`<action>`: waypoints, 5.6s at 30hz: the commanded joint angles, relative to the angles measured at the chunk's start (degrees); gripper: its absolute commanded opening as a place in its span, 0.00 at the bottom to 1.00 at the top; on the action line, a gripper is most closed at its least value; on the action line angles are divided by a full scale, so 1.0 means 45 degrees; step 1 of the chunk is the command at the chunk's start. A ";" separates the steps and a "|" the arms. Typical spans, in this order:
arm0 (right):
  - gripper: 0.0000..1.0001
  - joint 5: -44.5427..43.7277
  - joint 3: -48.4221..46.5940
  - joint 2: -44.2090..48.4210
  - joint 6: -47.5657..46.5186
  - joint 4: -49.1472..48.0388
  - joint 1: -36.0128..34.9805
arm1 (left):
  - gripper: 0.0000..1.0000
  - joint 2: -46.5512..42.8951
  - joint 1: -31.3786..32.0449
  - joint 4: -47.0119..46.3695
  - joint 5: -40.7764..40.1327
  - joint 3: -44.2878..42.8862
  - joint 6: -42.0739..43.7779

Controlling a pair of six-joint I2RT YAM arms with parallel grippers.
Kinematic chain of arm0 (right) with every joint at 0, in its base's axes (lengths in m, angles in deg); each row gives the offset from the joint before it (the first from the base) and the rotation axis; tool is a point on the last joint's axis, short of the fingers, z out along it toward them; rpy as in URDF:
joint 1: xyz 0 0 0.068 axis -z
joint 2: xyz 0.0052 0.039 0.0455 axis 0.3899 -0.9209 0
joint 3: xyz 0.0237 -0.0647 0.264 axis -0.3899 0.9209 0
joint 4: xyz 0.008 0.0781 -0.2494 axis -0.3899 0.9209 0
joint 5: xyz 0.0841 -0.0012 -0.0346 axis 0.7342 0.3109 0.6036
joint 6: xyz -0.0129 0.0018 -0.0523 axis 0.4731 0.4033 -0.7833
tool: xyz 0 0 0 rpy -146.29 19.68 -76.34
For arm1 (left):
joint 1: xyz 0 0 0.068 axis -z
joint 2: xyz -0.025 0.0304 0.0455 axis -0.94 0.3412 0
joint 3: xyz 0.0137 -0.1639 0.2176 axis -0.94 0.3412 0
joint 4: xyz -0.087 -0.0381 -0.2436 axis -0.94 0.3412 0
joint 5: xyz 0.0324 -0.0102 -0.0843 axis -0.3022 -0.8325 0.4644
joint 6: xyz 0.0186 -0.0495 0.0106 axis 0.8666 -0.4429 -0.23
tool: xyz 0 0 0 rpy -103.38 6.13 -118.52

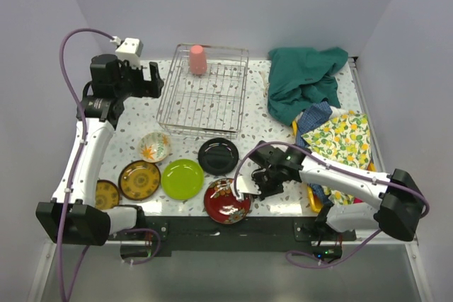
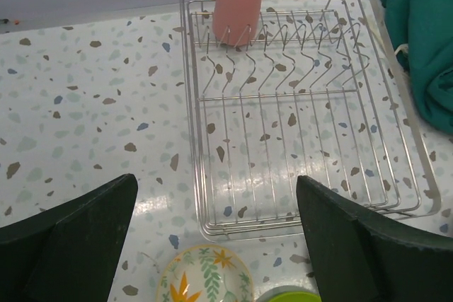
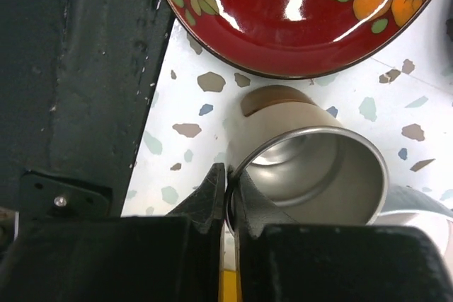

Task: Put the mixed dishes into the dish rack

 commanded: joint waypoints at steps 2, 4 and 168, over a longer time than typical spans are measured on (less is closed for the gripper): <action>0.00 0.0262 -0.2994 0.0303 -0.0800 0.3100 -0.0087 | 1.00 0.0110 -0.0146 -0.0400 0.1556 0.0304 -0.2926; 0.00 0.0360 -0.4751 0.0265 -0.1056 0.3882 -0.0087 | 1.00 0.0247 -0.0185 -0.0633 0.2314 0.0499 -0.4211; 0.98 -0.9445 -0.3507 -0.1415 0.4804 -0.4610 0.0732 | 0.00 1.5694 0.3916 -1.4716 -0.1918 -0.9577 0.0312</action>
